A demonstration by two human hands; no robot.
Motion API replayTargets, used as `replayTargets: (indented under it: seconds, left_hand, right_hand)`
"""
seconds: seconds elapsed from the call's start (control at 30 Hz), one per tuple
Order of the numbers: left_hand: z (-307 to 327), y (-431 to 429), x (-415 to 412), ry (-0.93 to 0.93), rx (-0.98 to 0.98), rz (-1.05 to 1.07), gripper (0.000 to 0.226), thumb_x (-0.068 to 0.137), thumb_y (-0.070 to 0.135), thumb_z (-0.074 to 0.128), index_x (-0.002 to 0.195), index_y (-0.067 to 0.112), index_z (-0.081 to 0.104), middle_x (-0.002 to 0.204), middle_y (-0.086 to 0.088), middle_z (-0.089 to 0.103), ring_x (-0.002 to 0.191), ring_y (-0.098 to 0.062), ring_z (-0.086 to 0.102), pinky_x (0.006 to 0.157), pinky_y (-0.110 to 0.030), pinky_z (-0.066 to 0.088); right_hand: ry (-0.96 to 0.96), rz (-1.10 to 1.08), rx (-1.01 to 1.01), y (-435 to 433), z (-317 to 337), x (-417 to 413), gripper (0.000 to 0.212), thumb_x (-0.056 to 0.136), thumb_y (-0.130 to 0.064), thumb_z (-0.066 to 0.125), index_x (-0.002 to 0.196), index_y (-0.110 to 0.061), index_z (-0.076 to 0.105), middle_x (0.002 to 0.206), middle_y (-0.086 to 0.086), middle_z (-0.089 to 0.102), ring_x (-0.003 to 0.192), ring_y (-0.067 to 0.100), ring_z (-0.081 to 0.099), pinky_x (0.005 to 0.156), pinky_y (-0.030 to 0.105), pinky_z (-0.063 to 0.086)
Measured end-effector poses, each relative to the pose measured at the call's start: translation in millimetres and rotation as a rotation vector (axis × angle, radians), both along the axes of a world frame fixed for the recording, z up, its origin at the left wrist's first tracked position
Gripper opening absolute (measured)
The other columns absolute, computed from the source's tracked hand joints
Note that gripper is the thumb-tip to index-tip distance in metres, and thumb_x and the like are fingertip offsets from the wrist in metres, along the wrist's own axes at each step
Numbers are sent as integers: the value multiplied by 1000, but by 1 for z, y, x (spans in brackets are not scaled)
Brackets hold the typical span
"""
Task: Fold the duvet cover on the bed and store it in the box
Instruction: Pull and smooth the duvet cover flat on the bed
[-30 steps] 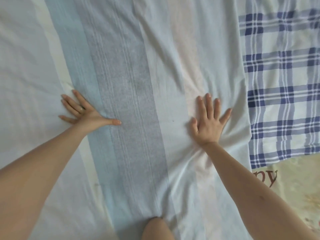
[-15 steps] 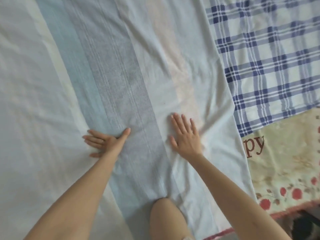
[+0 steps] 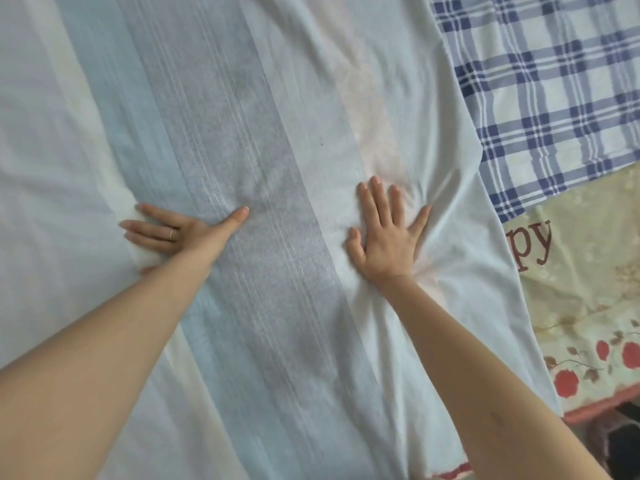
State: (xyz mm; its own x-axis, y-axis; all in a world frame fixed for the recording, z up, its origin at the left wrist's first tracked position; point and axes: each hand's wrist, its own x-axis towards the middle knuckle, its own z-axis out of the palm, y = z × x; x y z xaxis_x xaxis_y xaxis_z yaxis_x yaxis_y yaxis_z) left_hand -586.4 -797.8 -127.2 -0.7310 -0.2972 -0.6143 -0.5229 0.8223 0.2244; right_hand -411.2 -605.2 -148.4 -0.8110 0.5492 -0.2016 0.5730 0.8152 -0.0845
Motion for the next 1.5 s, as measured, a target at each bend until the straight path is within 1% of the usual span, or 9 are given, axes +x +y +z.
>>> replayTargets:
  seconds: [0.3, 0.43, 0.57, 0.7, 1.0, 1.1, 1.2, 1.37, 1.5]
  left_hand:
    - [-4, -6, -6, 160, 34, -56, 145, 50, 77, 70, 149, 15, -16, 155, -13, -24, 143, -25, -22, 112, -60, -8]
    - [-5, -37, 28, 246, 47, -450, 104, 80, 62, 57, 151, 19, -5, 158, -7, -14, 146, -18, -12, 110, -59, -8]
    - [-25, -108, 127, 454, 50, -755, 69, 96, 39, 39, 151, 10, 9, 159, -8, 7, 147, -19, 5, 115, -47, -5]
    - [-29, -150, 263, 433, -7, -865, 66, 92, 41, 27, 150, 9, 18, 157, -15, 15, 146, -24, 11, 114, -41, -9]
    - [-16, -156, 396, 136, -76, -1121, 71, 88, 53, 25, 151, 27, 7, 159, -11, 4, 146, -27, -4, 110, -61, -4]
    - [-3, -171, 415, 23, -42, -1332, 75, 89, 54, 30, 147, 39, -15, 156, -7, -22, 142, -27, -25, 103, -68, -9]
    - [20, -181, 436, -199, 63, -1310, 76, 96, 44, 37, 137, 50, -27, 142, 3, -48, 133, -18, -42, 103, -60, -22]
    - [49, -174, 420, -12, 420, -844, 54, 81, 50, 32, 121, 29, 62, 146, 6, 41, 137, -16, 36, 109, -48, 18]
    - [66, -225, 389, 248, 321, -466, 39, 82, 28, 45, 108, 10, 68, 124, -9, 61, 114, -27, 58, 98, -45, 40]
  right_hand:
    - [138, -40, 4, -7, -12, -10, 63, 92, -45, 29, 152, -31, 14, 159, -8, 11, 147, 20, 10, 113, 60, -3]
    - [215, -32, -82, -30, -10, 42, 61, 93, -32, 31, 152, -25, 18, 159, -3, 15, 147, 18, 11, 119, 41, -2]
    - [34, 229, -105, -35, -8, 165, 65, 91, -40, 31, 152, -29, 13, 160, -6, 8, 147, 16, 6, 116, 51, -11]
    - [-228, -203, -95, -13, 7, 277, 78, 88, -61, 25, 151, -28, -10, 158, -10, -16, 145, 12, -13, 114, 54, -13]
    - [-91, -811, -222, 8, 44, 275, 129, 64, -62, 76, 151, -10, -4, 156, 17, 10, 145, 30, 8, 117, 45, 4]
    - [-137, -913, -256, 12, 59, 278, 93, 73, -54, 73, 141, -8, 28, 140, 14, 42, 123, 30, 40, 107, 43, 28]
    - [-86, -759, -414, 2, 89, 287, 22, 89, -21, 57, 102, -7, 46, 104, 15, 61, 83, 28, 55, 67, 31, 41]
    - [41, -338, -381, -56, 137, 253, 21, 94, -15, 50, 77, -4, 45, 82, 8, 49, 57, 16, 44, 44, 17, 31]
    - [63, -72, -498, -155, 162, 193, 17, 96, -19, 44, 87, -6, 39, 68, 4, 48, 67, 29, 50, 60, 33, 37]
